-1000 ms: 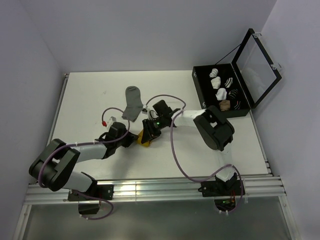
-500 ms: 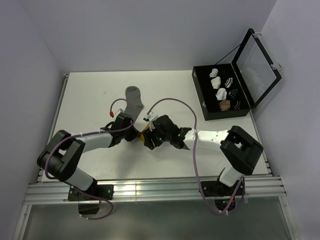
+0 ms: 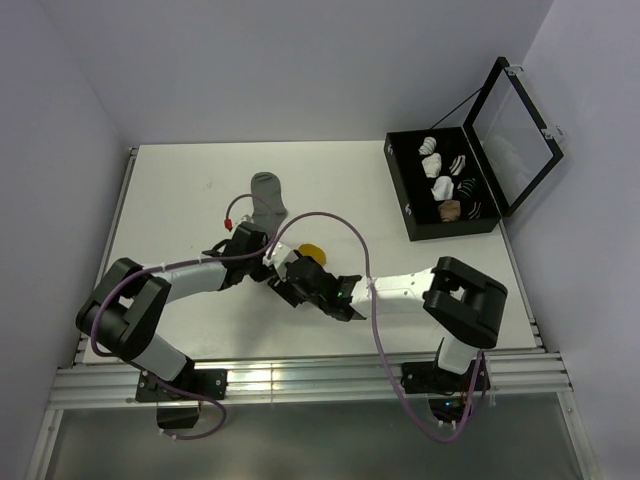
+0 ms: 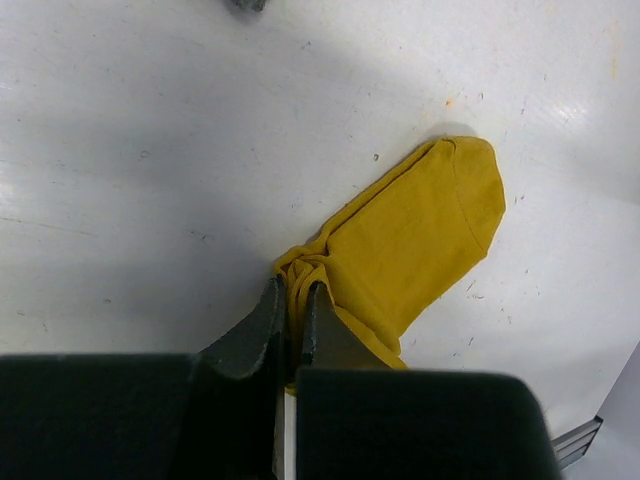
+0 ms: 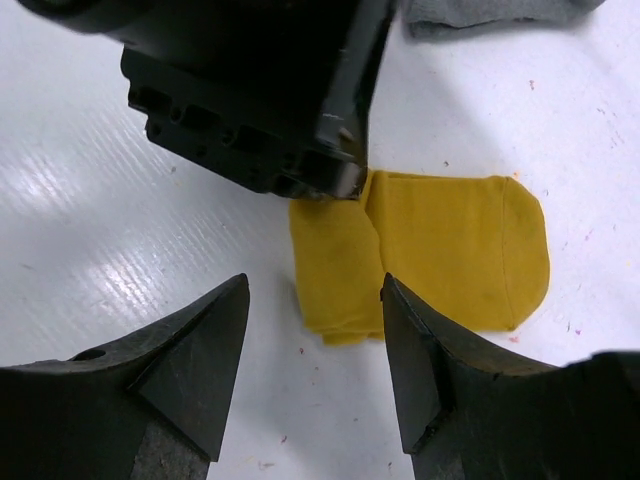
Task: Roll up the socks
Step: Roll the sock at the center of the board.
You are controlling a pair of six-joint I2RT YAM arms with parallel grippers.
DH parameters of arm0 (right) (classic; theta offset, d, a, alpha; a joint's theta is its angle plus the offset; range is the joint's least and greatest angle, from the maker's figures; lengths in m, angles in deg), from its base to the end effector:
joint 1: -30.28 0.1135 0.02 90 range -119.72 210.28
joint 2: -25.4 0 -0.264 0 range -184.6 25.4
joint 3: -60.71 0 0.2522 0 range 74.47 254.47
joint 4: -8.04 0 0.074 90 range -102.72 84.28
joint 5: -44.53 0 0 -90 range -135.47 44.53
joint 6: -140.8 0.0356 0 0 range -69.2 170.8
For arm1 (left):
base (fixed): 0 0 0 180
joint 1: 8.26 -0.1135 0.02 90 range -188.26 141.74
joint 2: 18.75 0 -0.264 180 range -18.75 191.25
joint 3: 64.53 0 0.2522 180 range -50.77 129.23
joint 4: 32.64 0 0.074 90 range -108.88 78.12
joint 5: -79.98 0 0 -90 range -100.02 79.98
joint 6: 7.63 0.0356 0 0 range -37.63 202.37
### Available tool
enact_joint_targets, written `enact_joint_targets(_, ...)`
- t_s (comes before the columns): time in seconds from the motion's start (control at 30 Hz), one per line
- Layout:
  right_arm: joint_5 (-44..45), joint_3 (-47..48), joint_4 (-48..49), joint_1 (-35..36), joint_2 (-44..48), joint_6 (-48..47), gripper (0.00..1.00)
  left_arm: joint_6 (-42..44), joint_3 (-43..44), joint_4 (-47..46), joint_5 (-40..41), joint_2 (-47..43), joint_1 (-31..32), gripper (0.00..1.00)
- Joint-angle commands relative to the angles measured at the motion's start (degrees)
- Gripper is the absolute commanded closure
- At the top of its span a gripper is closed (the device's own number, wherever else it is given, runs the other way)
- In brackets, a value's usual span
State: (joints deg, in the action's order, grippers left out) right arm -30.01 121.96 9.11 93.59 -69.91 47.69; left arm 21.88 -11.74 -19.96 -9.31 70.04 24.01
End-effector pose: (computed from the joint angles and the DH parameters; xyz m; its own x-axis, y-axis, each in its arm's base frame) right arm 0.1631 0.3033 0.1761 -0.2029 -0.5201 -0.8297 -0.7728 0.6053 -0.1904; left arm 0.2461 -0.1549 0.1469 -0.7714 -0.5421 -0.3333 -0.2931 0.7676 -0.5700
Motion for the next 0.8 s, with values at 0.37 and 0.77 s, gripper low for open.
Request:
enact_joint_targets(0.37,7.91,6.12,-4.71,3.58,-8.93,-3.31,0.65,0.90,1.41,3.11,-1.24,0.59,0.16,1.00)
enact_joint_targets(0.77,-10.58,4.02,-9.73,-3.43,-6.39,6.18,1.00,-4.28,-2.20,2.14,2.98,-7.22,-0.10,0.45)
